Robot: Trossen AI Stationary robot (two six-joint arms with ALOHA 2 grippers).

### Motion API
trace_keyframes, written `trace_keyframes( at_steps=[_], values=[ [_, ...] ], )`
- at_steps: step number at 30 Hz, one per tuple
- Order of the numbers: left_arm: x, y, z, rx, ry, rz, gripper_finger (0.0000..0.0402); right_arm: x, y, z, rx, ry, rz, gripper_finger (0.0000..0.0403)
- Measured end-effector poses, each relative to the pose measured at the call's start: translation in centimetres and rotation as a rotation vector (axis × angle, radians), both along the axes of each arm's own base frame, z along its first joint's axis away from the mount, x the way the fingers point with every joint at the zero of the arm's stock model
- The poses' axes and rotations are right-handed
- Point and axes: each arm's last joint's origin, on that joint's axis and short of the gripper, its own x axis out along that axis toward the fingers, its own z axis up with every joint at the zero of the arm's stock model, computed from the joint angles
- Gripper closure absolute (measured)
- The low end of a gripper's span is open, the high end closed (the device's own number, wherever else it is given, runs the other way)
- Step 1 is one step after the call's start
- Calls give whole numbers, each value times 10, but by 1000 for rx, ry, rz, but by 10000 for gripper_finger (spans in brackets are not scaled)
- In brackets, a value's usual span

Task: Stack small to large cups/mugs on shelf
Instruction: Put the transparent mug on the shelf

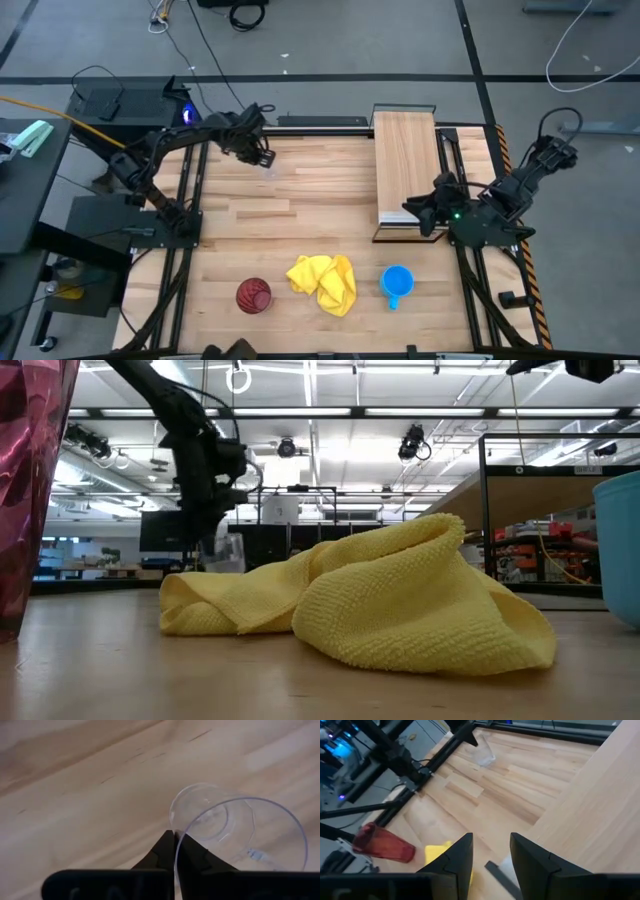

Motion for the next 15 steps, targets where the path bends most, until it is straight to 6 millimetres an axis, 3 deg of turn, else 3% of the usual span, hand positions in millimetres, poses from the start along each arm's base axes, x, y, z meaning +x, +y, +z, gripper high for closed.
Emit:
trace_keyframes(
  at_steps=[10, 15],
  values=[
    [68, -27, 56, 140, -140, -179, 394, 11, -21, -2, -61, 121, 14, 266],
    [111, -36, 66, 145, -116, -282, 392, 16, -39, -3, -98, 192, 0, 266]
  ],
)
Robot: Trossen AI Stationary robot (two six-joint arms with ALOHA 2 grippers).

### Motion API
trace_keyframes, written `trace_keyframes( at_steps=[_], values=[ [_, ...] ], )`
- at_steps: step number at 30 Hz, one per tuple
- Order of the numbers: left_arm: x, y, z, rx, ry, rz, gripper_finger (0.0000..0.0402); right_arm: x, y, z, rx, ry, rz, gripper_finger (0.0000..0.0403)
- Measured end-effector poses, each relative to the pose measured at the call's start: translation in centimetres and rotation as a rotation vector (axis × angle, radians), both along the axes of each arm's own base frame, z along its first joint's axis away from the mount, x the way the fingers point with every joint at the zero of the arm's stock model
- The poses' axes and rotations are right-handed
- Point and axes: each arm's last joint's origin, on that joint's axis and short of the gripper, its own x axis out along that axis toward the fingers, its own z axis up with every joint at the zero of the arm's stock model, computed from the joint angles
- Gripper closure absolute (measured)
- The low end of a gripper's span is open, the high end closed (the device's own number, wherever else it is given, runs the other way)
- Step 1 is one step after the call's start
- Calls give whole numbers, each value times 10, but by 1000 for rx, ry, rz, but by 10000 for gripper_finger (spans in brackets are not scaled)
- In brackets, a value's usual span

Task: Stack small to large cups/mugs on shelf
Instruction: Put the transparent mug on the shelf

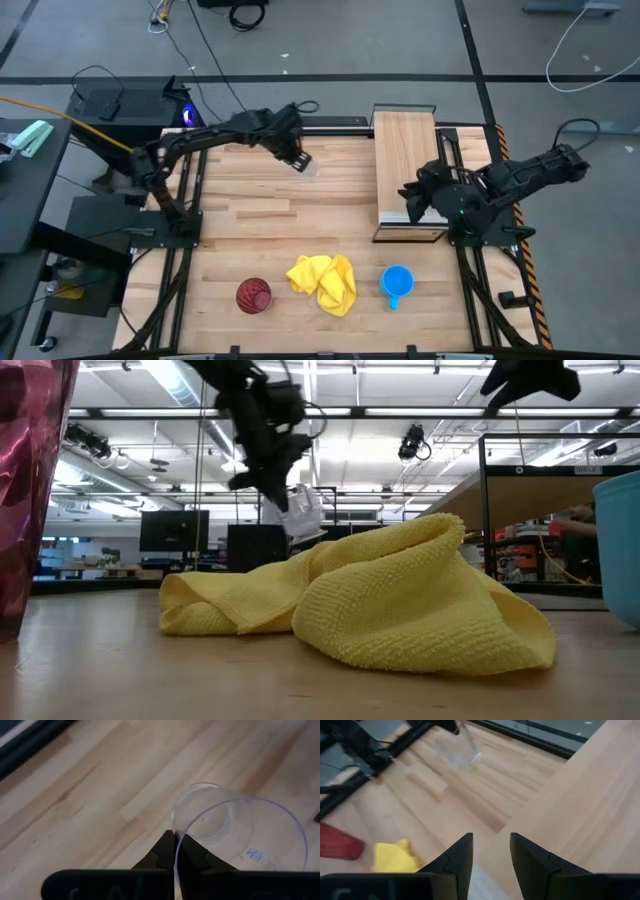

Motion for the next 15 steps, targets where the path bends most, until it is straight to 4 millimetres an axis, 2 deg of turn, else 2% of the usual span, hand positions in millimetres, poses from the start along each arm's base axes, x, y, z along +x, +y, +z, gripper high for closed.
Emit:
trace_keyframes(
  at_steps=[4, 7, 15],
  values=[
    [36, -1, -2, 3, 72, -90, 394, 5, -16, 0, -4, 38, -8, 266],
    [54, 4, -4, -3, 116, -123, 388, 12, -27, 0, -11, 50, -9, 266],
    [81, 15, -25, -28, 187, -150, 393, 42, -56, -4, -13, 53, 32, 266]
  ],
)
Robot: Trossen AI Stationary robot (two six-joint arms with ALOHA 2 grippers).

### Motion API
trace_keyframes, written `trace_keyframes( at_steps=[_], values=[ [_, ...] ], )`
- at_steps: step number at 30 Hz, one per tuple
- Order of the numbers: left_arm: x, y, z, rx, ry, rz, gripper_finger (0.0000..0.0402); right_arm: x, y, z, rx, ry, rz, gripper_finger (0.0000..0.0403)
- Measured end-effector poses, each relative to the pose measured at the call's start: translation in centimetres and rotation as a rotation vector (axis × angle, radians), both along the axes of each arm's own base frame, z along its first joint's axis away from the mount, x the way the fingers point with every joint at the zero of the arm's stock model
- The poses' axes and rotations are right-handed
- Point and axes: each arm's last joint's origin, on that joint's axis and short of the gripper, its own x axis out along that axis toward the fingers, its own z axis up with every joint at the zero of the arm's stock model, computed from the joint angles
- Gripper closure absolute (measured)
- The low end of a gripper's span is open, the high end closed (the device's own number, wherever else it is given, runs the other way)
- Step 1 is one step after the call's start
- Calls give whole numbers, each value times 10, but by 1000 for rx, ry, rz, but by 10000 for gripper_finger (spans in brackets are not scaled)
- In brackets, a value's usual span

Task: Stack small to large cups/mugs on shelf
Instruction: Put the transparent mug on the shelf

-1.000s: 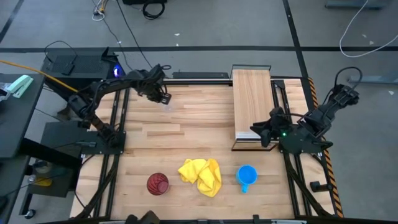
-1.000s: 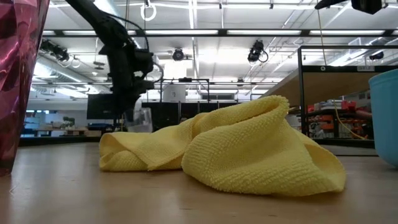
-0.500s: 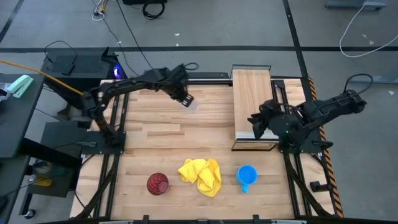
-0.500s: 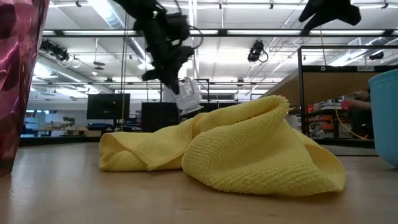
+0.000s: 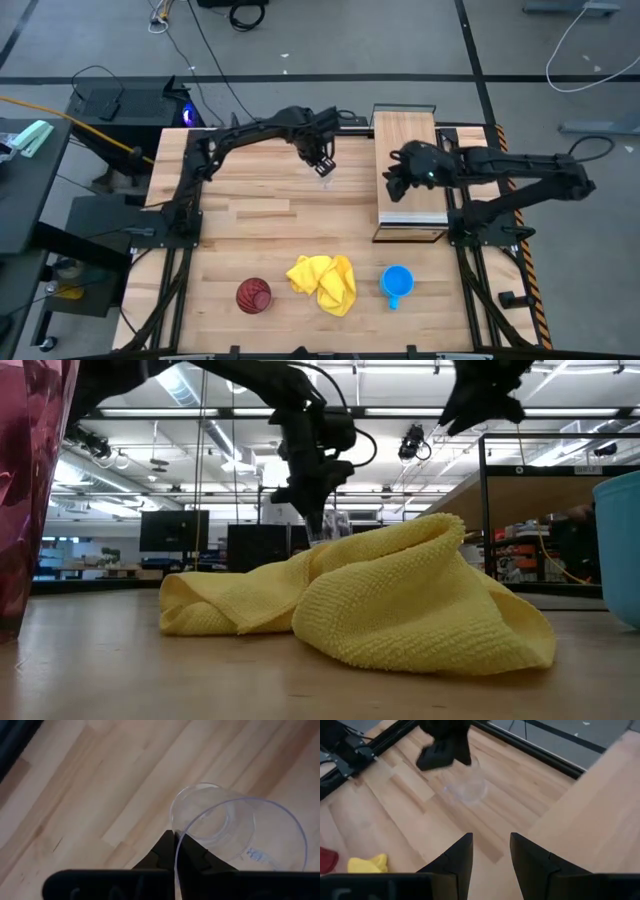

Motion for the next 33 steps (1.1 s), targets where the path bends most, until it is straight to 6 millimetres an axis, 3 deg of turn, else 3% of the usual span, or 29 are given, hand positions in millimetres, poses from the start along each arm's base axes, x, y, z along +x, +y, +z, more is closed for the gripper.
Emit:
trace_keyframes(
  at_steps=[6, 13, 24, 29, 33],
  values=[
    [6, 2, -19, -22, 42, -5, 387, 21, -25, 6, -18, 55, 26, 266],
    [6, 2, -20, -25, 53, -15, 386, 44, -51, 27, -38, 138, 46, 266],
    [4, 2, -21, -30, 65, -18, 390, 83, -71, 22, 26, 306, 87, 266],
    [7, 1, -32, -48, 95, -19, 376, 83, -71, 18, 36, 361, 102, 266],
    [10, 1, -40, -54, 96, -20, 391, 73, -69, 23, 40, 379, 91, 266]
  ],
)
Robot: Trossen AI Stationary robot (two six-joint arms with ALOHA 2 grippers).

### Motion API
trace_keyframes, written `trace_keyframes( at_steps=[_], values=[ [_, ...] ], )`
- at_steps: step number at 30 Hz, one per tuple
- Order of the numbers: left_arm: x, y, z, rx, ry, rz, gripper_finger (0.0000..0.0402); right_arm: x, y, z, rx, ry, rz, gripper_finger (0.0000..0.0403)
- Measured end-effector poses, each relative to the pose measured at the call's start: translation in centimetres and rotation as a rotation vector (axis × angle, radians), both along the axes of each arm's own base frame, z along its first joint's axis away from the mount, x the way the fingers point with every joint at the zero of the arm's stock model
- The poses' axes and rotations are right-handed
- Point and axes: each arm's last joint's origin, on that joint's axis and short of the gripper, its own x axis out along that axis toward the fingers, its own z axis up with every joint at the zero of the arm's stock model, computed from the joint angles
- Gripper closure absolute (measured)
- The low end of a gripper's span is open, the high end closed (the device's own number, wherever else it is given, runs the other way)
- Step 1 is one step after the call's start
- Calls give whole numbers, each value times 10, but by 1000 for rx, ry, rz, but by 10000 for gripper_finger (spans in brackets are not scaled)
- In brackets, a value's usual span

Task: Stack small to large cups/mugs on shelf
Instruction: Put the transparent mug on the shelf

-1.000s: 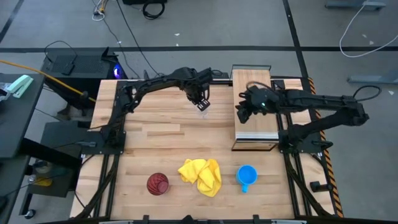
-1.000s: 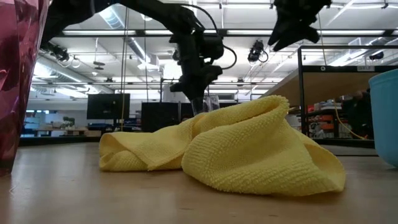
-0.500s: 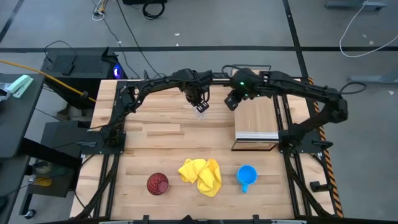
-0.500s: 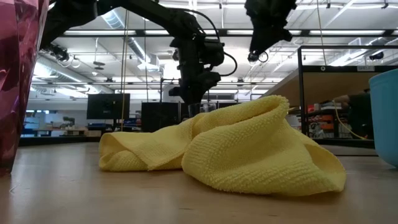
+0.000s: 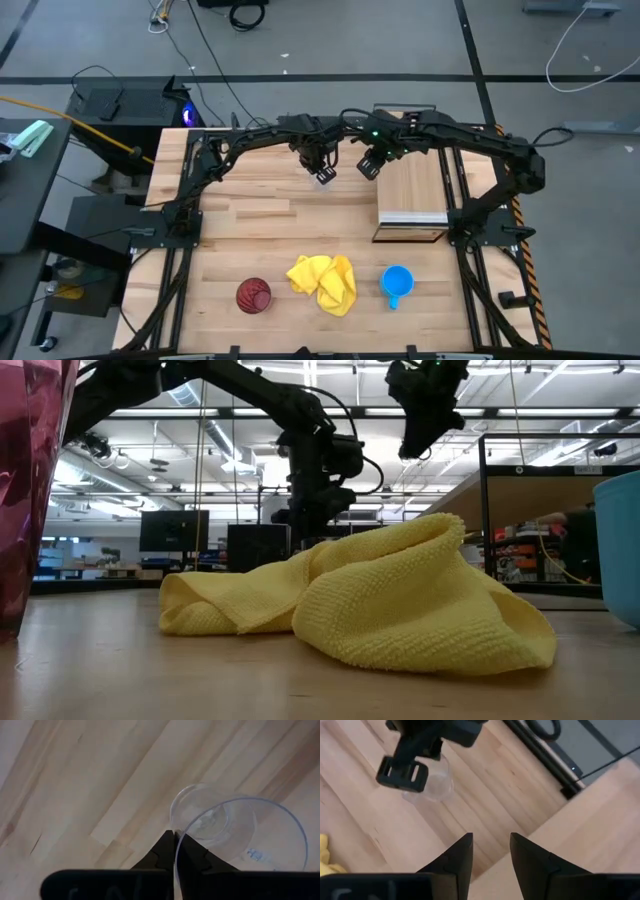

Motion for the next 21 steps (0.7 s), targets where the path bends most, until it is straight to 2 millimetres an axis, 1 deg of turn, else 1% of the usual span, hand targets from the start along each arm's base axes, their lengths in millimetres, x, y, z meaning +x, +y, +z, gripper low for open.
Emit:
trace_keyframes(
  at_steps=[4, 8, 10, 16, 21],
  values=[
    [2, 0, -1, 2, -9, -4, 392, -10, 3, 8, -11, -18, -22, 266],
    [7, 0, -4, 13, -36, -7, 376, -15, 4, 12, -17, -25, -25, 266],
    [10, -2, -5, 21, -50, -11, 376, -15, 4, 11, -14, -18, -26, 266],
    [20, -7, -5, 43, -118, -30, 393, -11, 3, 8, -11, -3, -23, 266],
    [21, -7, -5, 47, -131, -32, 376, -10, 3, 7, -10, -2, -23, 266]
  ],
)
